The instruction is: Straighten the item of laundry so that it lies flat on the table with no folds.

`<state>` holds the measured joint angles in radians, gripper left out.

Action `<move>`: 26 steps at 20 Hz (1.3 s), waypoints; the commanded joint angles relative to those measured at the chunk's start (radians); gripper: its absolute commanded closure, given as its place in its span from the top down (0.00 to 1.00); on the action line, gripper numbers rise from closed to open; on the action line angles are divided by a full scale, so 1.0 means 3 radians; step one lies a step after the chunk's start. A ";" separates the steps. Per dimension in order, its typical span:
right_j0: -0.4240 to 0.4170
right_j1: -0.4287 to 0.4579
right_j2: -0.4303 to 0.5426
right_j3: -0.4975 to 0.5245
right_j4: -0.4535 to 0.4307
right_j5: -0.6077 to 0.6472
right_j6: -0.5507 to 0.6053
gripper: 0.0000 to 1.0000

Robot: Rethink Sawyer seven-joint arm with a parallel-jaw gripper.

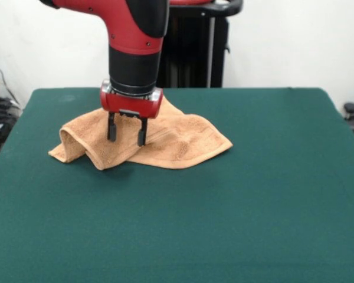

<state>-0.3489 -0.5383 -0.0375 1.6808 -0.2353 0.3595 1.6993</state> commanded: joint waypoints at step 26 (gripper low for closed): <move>0.0431 0.0558 -0.0089 -0.0392 0.0535 0.0044 0.0706 1.00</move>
<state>-0.2518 -0.4472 -0.0758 1.5855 -0.1244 0.3595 1.6993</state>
